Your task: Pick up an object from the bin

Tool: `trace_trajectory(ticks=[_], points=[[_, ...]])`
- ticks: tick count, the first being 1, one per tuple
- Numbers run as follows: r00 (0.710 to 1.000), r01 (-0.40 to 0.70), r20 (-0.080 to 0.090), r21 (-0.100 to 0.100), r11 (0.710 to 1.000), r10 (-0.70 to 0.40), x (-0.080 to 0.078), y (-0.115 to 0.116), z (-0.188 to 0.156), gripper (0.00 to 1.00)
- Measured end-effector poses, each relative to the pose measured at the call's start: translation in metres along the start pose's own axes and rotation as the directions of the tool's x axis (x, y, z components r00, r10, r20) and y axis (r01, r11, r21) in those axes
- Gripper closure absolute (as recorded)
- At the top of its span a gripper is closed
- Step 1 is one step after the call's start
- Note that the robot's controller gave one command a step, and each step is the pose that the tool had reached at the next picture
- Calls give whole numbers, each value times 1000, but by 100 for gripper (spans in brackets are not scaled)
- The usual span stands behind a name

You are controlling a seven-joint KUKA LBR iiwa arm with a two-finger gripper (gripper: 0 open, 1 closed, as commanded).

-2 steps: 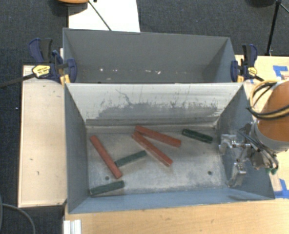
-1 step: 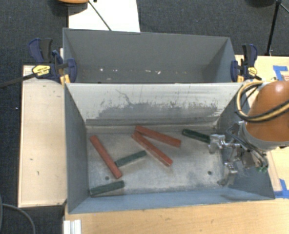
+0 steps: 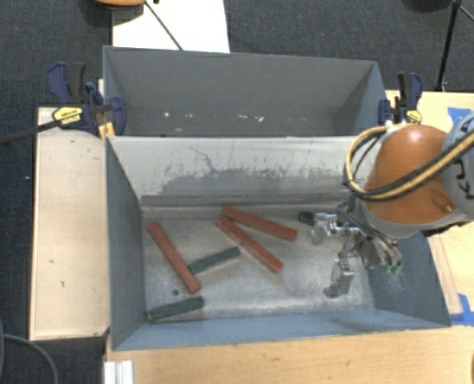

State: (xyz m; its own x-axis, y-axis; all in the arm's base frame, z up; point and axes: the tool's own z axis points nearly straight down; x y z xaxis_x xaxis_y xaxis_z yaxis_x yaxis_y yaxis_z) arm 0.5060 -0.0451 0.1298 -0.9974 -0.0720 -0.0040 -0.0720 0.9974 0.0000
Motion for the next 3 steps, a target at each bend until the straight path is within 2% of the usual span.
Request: trace_trajectory(ticks=[1,2,3], points=[[1000,-24,-1,0,1000,24,-7,10,3,0],[1000,13,-1,-2,1000,-13,0,-25,10,0],[1000,7,-5,1,1000,-7,7,-39,8,0]])
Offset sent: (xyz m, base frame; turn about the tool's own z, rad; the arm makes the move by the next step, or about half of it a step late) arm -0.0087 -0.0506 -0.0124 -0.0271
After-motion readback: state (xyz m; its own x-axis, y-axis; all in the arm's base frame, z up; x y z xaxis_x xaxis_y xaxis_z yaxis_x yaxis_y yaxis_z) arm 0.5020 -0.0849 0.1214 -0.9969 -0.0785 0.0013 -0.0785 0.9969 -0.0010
